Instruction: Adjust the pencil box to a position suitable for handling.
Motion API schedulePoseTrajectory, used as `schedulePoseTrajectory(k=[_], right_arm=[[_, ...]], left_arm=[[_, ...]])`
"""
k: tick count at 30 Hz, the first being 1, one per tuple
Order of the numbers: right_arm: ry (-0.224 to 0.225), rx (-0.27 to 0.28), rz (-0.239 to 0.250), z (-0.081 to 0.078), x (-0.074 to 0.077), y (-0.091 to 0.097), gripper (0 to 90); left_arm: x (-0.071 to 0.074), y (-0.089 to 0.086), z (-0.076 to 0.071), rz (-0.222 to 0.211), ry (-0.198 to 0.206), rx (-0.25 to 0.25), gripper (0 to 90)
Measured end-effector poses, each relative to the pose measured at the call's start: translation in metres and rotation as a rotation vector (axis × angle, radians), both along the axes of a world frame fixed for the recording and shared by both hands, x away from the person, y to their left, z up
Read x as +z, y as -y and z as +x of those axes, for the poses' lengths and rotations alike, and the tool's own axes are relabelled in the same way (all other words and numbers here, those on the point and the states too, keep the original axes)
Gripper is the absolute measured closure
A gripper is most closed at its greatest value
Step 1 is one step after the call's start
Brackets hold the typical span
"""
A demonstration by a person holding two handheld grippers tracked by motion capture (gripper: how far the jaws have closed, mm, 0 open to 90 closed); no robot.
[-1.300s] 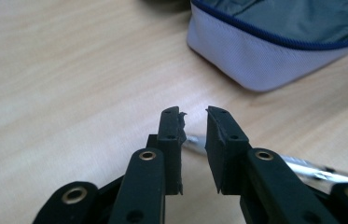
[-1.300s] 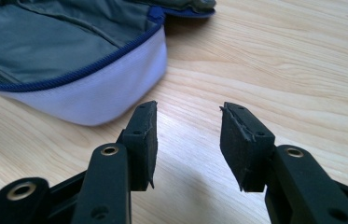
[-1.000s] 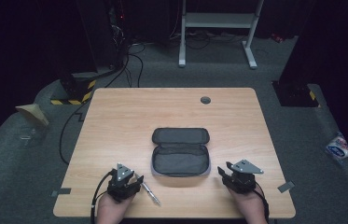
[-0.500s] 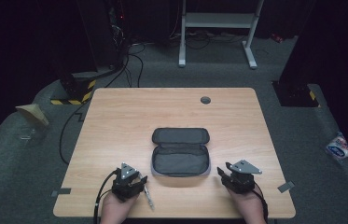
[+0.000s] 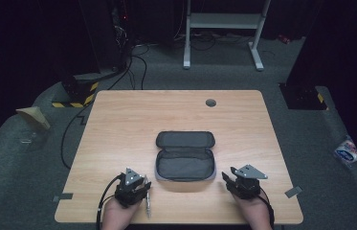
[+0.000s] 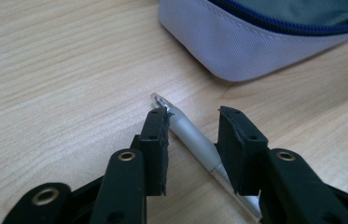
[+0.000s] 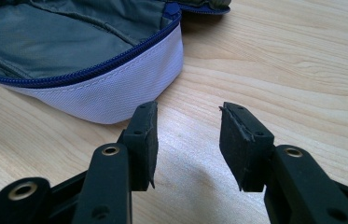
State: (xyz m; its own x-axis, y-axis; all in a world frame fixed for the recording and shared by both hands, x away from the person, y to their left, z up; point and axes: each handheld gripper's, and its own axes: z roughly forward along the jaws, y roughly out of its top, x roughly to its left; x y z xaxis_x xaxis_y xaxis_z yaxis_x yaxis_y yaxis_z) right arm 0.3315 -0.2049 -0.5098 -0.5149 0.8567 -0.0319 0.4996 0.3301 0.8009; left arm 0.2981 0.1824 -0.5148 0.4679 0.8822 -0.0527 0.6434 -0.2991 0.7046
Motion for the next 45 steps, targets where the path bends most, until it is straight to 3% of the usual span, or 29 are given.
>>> schedulePoseTrajectory(k=[6,11,19,25,29,34,41,45], right_arm=[[0.003,0.002,0.001,0.0,0.001,0.0,56.3],[0.0,0.003,0.001,0.0,0.0,-0.001,56.2],[-0.004,0.005,0.004,0.0,0.0,-0.002,56.3],[0.0,0.017,0.003,0.001,-0.001,-0.003,56.3],[-0.001,0.017,0.003,0.0,-0.001,-0.004,56.3],[-0.003,0.01,0.007,0.0,-0.001,-0.003,56.3],[-0.004,0.01,0.011,0.0,0.0,-0.002,56.3],[-0.001,0.016,0.006,0.0,0.0,-0.001,56.3]], left_arm=[[0.0,-0.002,0.001,-0.012,-0.009,-0.006,71.7],[0.0,-0.006,0.003,-0.014,0.008,0.008,77.7],[0.001,-0.02,0.013,0.006,0.042,0.021,79.2],[0.002,-0.026,0.025,0.001,0.086,0.032,79.3],[0.001,-0.027,0.034,0.005,0.083,0.04,79.1],[0.0,-0.028,0.035,0.033,0.09,0.033,78.9],[0.0,-0.033,0.035,0.019,0.082,0.044,72.1],[0.001,-0.039,0.026,0.016,0.085,0.053,66.2]])
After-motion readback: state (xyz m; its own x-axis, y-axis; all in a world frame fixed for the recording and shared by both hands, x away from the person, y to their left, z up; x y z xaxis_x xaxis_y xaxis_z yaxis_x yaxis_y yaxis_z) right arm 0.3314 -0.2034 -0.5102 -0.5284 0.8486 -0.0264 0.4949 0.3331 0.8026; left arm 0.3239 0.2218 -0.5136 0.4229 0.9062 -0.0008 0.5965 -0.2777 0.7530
